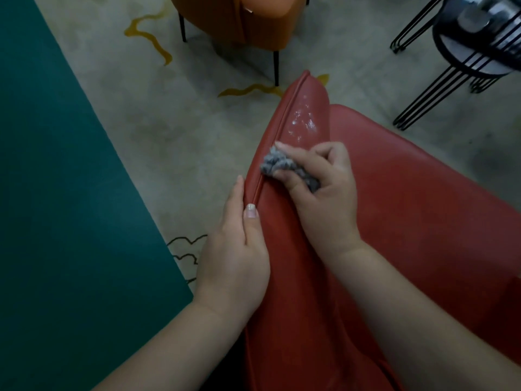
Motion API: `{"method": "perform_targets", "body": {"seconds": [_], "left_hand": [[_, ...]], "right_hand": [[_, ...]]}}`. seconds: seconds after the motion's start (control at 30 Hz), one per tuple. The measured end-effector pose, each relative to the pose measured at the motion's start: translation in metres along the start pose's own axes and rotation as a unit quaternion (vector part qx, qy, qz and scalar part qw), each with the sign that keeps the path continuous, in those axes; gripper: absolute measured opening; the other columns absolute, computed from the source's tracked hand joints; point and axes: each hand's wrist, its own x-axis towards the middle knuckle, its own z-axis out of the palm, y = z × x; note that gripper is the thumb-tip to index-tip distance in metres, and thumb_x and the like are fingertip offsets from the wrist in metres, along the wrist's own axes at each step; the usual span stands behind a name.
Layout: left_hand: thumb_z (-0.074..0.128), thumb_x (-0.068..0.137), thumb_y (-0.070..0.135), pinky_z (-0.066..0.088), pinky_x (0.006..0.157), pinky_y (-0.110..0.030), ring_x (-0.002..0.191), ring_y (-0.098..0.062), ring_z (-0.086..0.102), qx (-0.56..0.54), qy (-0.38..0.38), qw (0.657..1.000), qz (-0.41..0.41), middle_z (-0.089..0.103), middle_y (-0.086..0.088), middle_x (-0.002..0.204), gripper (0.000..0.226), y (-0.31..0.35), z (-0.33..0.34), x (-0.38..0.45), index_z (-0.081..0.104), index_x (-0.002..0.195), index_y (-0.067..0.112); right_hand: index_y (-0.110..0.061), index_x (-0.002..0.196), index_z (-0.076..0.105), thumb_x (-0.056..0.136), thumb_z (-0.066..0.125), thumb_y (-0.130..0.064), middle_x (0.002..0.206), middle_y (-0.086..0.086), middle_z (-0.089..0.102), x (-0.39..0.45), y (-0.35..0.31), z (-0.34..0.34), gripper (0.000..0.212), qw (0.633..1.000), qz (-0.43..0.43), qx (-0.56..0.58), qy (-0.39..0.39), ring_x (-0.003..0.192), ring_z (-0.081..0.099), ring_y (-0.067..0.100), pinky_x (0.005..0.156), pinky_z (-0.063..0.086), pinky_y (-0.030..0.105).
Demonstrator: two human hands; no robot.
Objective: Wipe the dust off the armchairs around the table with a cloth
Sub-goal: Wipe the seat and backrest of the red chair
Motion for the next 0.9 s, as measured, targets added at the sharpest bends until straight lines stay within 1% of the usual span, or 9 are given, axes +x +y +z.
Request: {"method": "perform_targets", "body": {"seconds": [0.07, 0.17, 0.3, 0.4, 0.53, 0.63, 0.73, 0.83, 0.9], "left_hand": [[0.022, 0.095, 0.049, 0.025, 0.094, -0.013, 0.124, 0.002, 0.04, 0.003, -0.005, 1.0, -0.009, 0.043, 0.011, 0.145, 0.053, 0.004, -0.001, 0.009, 0.026, 0.147, 0.04], [0.026, 0.102, 0.04, 0.026, 0.093, -0.019, 0.13, -0.017, 0.043, 0.037, -0.006, 0.999, -0.004, 0.047, 0.0, 0.144, 0.047, 0.014, -0.001, 0.036, 0.031, 0.148, 0.032], [0.022, 0.102, 0.041, 0.029, 0.109, -0.029, 0.134, -0.02, 0.04, 0.069, -0.052, 0.996, 0.01, 0.046, -0.003, 0.145, 0.05, 0.035, 0.003, 0.077, 0.035, 0.146, 0.023], [0.022, 0.102, 0.042, 0.031, 0.106, -0.031, 0.133, -0.025, 0.041, 0.111, -0.046, 0.993, 0.02, 0.046, -0.008, 0.144, 0.051, 0.046, 0.01, 0.091, 0.031, 0.149, 0.023], [0.024, 0.1, 0.045, 0.036, 0.099, -0.032, 0.126, -0.029, 0.047, 0.122, -0.03, 0.991, 0.041, 0.05, -0.009, 0.14, 0.052, 0.044, 0.013, 0.088, 0.024, 0.15, 0.031], [0.037, 0.095, 0.051, 0.035, 0.09, -0.026, 0.12, -0.025, 0.052, 0.132, -0.057, 0.989, 0.04, 0.052, -0.005, 0.137, 0.062, 0.042, 0.012, 0.09, 0.011, 0.15, 0.041], [0.056, 0.081, 0.057, 0.032, 0.093, -0.02, 0.127, -0.017, 0.047, 0.131, -0.089, 0.987, 0.036, 0.042, 0.006, 0.147, 0.086, 0.042, 0.011, 0.094, 0.004, 0.148, 0.046], [0.066, 0.07, 0.059, 0.026, 0.094, -0.012, 0.131, -0.007, 0.039, 0.122, -0.093, 0.988, 0.035, 0.034, 0.013, 0.151, 0.101, 0.039, 0.01, 0.097, 0.005, 0.148, 0.046], [0.067, 0.065, 0.061, 0.025, 0.095, -0.01, 0.132, -0.004, 0.036, 0.118, -0.09, 0.988, 0.041, 0.032, 0.015, 0.151, 0.104, 0.038, 0.01, 0.098, 0.006, 0.148, 0.047]], "right_hand": [[-0.018, 0.113, 0.069, 0.079, 0.074, -0.022, 0.092, 0.006, 0.044, -0.017, -0.001, -0.003, 0.035, 1.0, -0.006, 0.01, 0.001, 0.085, 0.046, 0.008, 0.084, 0.039, 0.013], [-0.017, 0.112, 0.07, 0.078, 0.075, -0.022, 0.092, 0.011, 0.047, -0.001, 0.002, 0.001, 0.034, 1.0, 0.007, 0.007, 0.01, 0.085, 0.049, 0.014, 0.083, 0.041, 0.016], [-0.014, 0.112, 0.071, 0.079, 0.075, -0.017, 0.095, 0.017, 0.049, 0.038, 0.009, 0.005, 0.033, 0.999, 0.031, 0.015, 0.02, 0.089, 0.052, 0.023, 0.088, 0.043, 0.021], [-0.018, 0.113, 0.068, 0.081, 0.073, -0.016, 0.095, 0.011, 0.047, 0.037, 0.014, 0.0, 0.033, 0.996, 0.05, 0.066, 0.032, 0.089, 0.052, 0.012, 0.086, 0.041, 0.013], [-0.028, 0.114, 0.06, 0.086, 0.068, -0.02, 0.097, 0.01, 0.047, 0.06, 0.022, -0.008, 0.03, 0.983, 0.085, 0.119, 0.112, 0.078, 0.05, -0.012, 0.075, 0.037, 0.0], [-0.024, 0.114, 0.066, 0.09, 0.065, -0.022, 0.101, 0.012, 0.053, 0.109, 0.031, -0.003, 0.024, 0.979, 0.124, 0.11, 0.118, 0.078, 0.05, -0.013, 0.076, 0.033, -0.002], [-0.016, 0.115, 0.068, 0.091, 0.064, -0.022, 0.101, 0.009, 0.053, 0.135, 0.04, 0.009, 0.025, 0.984, 0.14, 0.086, 0.065, 0.08, 0.048, -0.006, 0.078, 0.033, -0.001], [-0.019, 0.119, 0.067, 0.088, 0.067, -0.024, 0.098, 0.006, 0.044, 0.115, 0.043, 0.012, 0.032, 0.991, 0.102, 0.063, 0.055, 0.086, 0.05, 0.009, 0.085, 0.039, 0.009], [-0.021, 0.12, 0.066, 0.087, 0.067, -0.024, 0.096, 0.003, 0.042, 0.088, 0.044, 0.01, 0.034, 0.996, 0.054, 0.056, 0.051, 0.087, 0.051, 0.012, 0.086, 0.041, 0.013]]}}
